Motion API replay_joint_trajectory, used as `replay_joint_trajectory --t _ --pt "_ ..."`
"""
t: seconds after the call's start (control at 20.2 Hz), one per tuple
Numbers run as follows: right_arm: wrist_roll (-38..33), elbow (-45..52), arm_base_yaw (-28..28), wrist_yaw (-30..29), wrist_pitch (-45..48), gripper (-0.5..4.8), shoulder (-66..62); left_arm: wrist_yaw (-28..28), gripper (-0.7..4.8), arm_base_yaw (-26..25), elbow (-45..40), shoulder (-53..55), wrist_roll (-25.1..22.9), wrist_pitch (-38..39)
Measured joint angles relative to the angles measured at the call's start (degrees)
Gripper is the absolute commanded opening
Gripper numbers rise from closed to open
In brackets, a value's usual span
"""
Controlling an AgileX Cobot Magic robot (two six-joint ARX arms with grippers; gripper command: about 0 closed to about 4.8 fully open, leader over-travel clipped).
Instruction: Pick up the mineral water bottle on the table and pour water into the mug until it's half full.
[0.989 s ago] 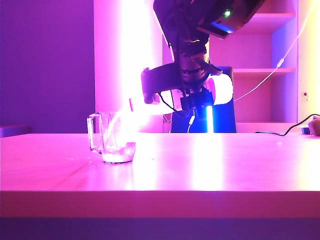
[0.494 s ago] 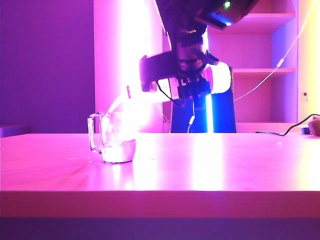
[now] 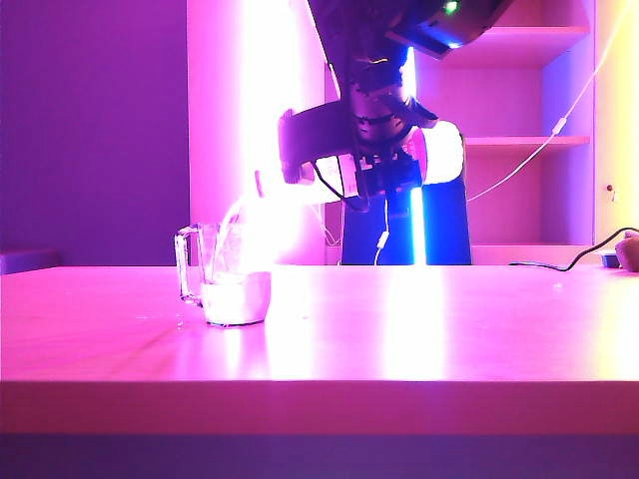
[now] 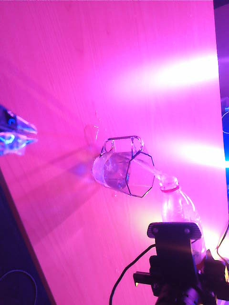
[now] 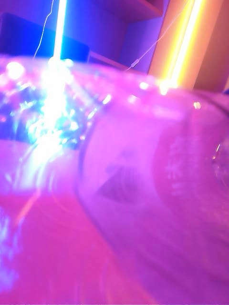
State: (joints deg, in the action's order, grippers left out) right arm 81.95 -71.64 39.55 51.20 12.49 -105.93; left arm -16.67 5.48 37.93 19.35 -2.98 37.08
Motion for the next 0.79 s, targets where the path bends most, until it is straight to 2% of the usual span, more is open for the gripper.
replay_joint_trajectory --t 0.49,0.64,0.79 --pt "-0.1 0.0 0.0 1.1 0.0 2.52 0.0 0.0 -0.05 0.0 0.0 0.0 0.0 0.0" --pt "-5.3 0.0 0.4 1.1 0.0 2.52 0.0 0.0 -0.05 0.0 0.0 0.0 0.0 0.0" --pt "-16.0 0.0 0.7 0.0 -1.2 2.52 0.0 0.0 -0.05 0.0 0.0 0.0 0.0 0.0"
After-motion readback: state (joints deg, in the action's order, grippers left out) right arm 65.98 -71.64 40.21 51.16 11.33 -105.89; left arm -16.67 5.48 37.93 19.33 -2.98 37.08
